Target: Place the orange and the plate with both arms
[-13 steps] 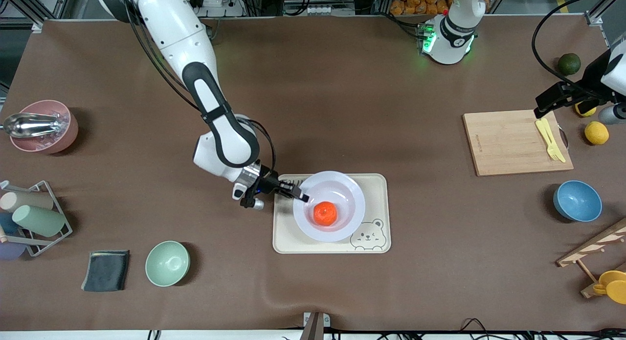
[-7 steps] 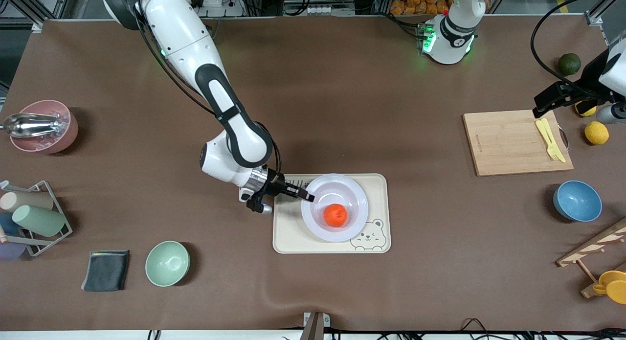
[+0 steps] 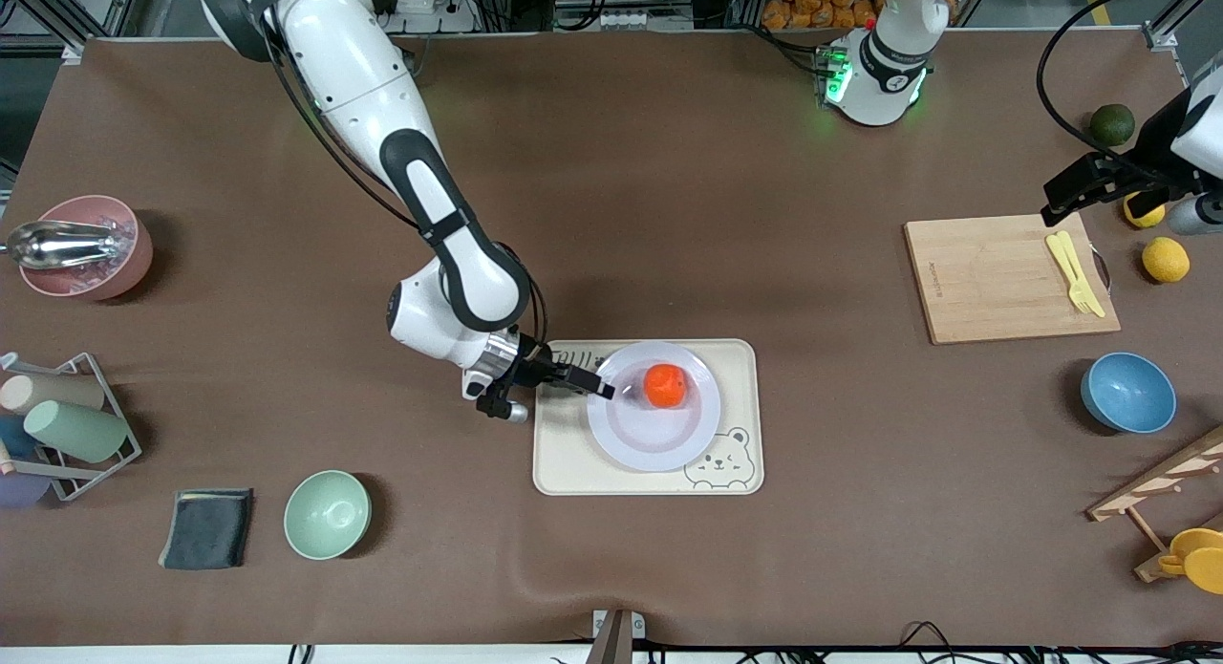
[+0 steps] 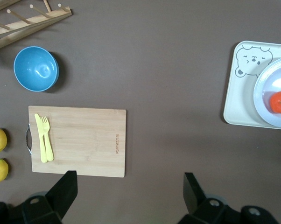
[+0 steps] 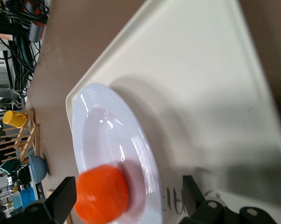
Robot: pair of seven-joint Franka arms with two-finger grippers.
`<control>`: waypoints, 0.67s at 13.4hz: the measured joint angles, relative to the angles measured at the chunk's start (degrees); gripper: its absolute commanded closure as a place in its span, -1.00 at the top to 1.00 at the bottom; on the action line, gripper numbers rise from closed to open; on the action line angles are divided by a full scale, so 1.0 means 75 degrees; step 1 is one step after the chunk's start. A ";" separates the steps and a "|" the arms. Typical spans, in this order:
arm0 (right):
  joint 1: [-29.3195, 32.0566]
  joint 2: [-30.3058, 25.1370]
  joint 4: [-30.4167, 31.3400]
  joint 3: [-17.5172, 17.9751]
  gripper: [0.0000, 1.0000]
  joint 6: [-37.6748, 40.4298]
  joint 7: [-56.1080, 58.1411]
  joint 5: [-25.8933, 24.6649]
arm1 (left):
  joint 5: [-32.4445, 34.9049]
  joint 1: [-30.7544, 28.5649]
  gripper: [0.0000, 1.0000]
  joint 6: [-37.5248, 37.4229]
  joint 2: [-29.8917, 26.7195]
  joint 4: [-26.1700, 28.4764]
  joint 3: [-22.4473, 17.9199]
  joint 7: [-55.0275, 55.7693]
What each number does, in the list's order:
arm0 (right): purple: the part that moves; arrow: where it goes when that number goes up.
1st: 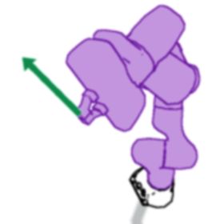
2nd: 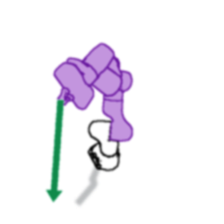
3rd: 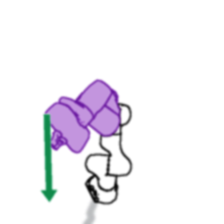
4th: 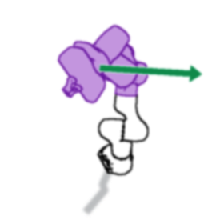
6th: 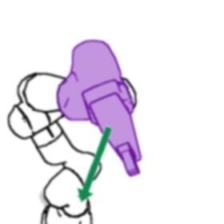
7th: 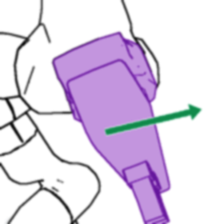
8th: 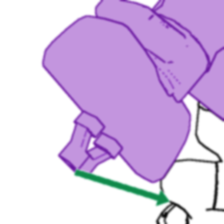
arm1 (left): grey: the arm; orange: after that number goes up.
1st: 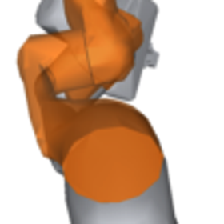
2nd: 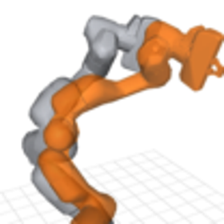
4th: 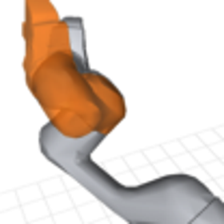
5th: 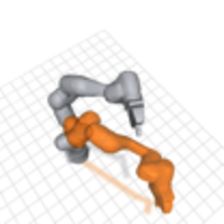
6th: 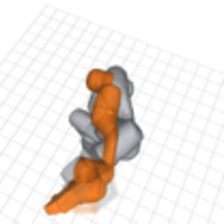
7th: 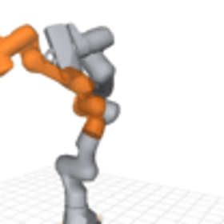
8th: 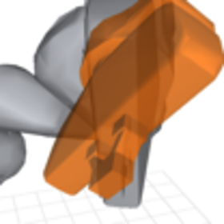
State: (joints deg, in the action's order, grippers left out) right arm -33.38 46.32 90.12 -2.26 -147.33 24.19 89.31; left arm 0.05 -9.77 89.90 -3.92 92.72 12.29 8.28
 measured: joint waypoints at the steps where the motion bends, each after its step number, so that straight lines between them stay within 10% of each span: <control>1: 0.0130 -0.0050 0.0003 -0.0035 1.00 0.0001 0.0318 -0.0183 | 0.0000 0.0000 1.00 -0.0010 -0.0032 0.0000 0.0001 0.0000; 9: 0.0336 -0.0776 0.0040 -0.0924 1.00 0.0203 0.0826 -0.4380 | 0.0000 0.0000 1.00 -0.0018 -0.0058 0.0002 0.0004 0.0000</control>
State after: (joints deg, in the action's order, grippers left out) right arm -30.85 40.50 90.42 -9.19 -145.81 30.38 56.46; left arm 0.05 -9.77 89.76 -4.35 92.73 12.33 8.28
